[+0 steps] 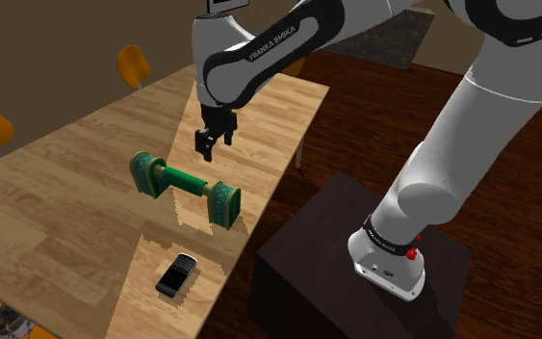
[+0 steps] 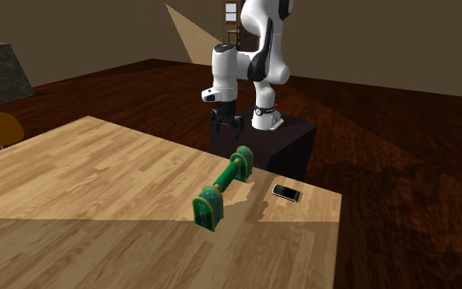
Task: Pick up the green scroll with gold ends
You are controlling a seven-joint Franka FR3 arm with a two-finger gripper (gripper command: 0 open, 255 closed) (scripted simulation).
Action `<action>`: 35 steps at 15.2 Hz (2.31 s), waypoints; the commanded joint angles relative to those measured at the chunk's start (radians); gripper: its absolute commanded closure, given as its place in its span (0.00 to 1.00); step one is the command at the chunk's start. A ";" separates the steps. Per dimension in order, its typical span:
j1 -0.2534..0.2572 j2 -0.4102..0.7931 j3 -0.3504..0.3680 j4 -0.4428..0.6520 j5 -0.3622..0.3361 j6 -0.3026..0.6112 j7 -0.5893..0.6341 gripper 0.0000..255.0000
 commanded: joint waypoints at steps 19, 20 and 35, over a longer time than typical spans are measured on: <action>0.108 0.458 -0.018 0.265 -0.189 0.169 0.165 1.00; 0.108 0.457 -0.018 0.264 -0.189 0.169 0.164 1.00; 0.095 0.388 -0.001 0.269 -0.161 0.097 0.146 1.00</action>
